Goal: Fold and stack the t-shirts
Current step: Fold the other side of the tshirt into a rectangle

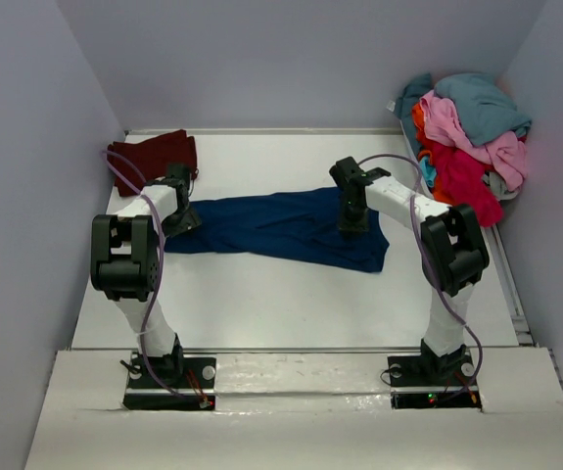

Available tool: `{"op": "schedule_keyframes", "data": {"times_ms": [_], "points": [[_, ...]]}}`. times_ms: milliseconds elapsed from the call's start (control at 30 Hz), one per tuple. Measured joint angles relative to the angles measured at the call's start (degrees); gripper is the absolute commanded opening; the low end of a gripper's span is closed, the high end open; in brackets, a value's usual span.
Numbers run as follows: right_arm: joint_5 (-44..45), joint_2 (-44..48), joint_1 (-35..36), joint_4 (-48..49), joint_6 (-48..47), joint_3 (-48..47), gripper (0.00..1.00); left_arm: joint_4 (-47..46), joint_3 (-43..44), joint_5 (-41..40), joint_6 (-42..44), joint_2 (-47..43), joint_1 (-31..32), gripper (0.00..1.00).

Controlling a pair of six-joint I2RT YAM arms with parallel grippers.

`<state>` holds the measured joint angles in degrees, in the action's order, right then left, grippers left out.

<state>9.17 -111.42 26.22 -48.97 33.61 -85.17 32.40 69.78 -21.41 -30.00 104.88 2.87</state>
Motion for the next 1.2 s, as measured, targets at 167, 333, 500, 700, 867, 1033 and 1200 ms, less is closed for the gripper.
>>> {"op": "schedule_keyframes", "data": {"times_ms": [167, 333, 500, 700, 867, 1033, 1200], "points": [[0.1, 0.0, 0.0, 0.0, 0.0, 0.0, 0.26, 0.0, 0.0, 0.0, 0.1, 0.0, 0.0, 0.99], [1.9, 0.1, 0.0, -0.1, -0.1, 0.7, 0.3, 0.0, 0.0, 0.0, 0.2, 0.0, 0.0, 0.99], [3.1, 0.1, -0.3, 0.0, 0.5, 3.5, 0.3, 0.0, 0.0, 0.0, 0.4, 0.0, 0.0, 0.99], [3.1, 0.1, -0.7, 0.2, 0.7, 4.9, 0.3, -0.3, -0.3, -0.1, 0.6, 0.0, 0.0, 0.99], [2.6, 0.1, -0.7, 0.8, 0.7, 5.0, 0.3, -0.7, -0.7, -0.1, 0.6, 0.0, 0.0, 0.99], [2.1, -0.1, -0.7, 0.5, 0.5, 3.7, 0.3, -0.7, -0.7, -0.1, 0.6, 0.0, 0.0, 0.99], [2.0, -1.5, -0.7, 0.4, 0.0, -2.0, 0.33, -0.9, -0.8, -0.2, 0.6, 0.0, 0.0, 0.99]]}}
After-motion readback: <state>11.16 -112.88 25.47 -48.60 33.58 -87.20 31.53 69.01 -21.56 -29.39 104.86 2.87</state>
